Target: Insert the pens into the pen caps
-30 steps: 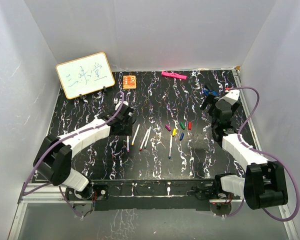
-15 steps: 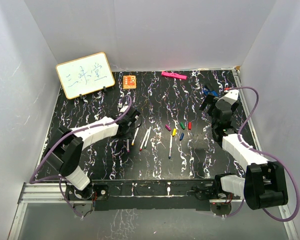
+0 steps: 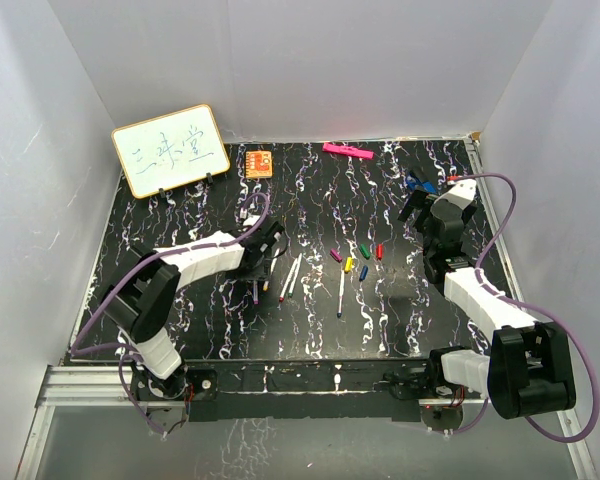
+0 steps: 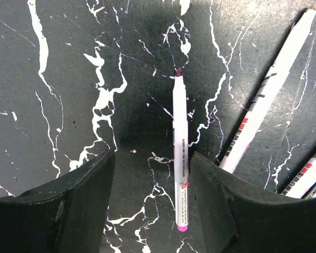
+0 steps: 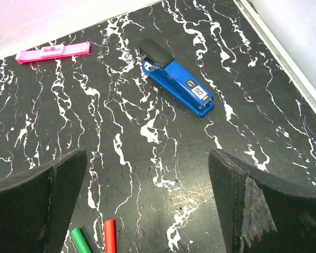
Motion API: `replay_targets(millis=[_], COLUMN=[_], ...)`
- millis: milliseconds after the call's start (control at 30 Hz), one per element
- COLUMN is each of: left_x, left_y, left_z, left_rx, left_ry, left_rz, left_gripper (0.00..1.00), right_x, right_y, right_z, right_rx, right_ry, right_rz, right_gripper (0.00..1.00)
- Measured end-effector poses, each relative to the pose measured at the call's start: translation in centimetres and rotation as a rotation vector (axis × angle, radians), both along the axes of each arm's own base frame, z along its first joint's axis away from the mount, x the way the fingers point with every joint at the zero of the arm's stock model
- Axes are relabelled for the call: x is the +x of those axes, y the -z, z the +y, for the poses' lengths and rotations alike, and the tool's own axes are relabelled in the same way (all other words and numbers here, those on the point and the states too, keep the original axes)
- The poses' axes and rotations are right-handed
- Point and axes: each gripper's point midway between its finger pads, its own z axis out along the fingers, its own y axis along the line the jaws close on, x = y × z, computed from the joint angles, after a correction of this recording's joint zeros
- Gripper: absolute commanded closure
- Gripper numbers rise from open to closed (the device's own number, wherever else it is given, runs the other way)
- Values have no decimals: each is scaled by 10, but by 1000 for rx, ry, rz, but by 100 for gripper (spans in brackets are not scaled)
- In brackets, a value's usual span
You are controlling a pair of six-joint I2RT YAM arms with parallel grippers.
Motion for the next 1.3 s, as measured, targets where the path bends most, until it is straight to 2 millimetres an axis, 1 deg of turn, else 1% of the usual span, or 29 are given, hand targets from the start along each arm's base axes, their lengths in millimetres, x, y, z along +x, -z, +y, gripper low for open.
replay_targets(millis=[167, 200, 500, 700, 767, 1100, 1300], left_x=[-1, -1, -14, -19, -20, -19, -20], left_y=[1, 1, 4, 5, 6, 8, 8], left_z=[0, 0, -5, -11, -12, -18, -19], left_rx=[6, 7, -40, -71, -78, -75, -77], left_ry=[1, 1, 2, 14, 19, 48, 56], left_rz=[9, 11, 58, 89, 97, 132, 144], left_gripper=[45, 47, 51, 55, 58, 66, 66], right_x=[0, 0, -1, 0, 0, 0, 0], right_y=[1, 1, 3, 3, 3, 3, 3], right_z=[1, 1, 1, 1, 1, 1, 1], right_rx=[0, 0, 0, 0, 0, 1, 1], right_ry=[-4, -4, -3, -3, -3, -3, -3], right_rz=[2, 2, 6, 4, 4, 3, 3], right_gripper=[2, 2, 2, 2, 2, 2, 2])
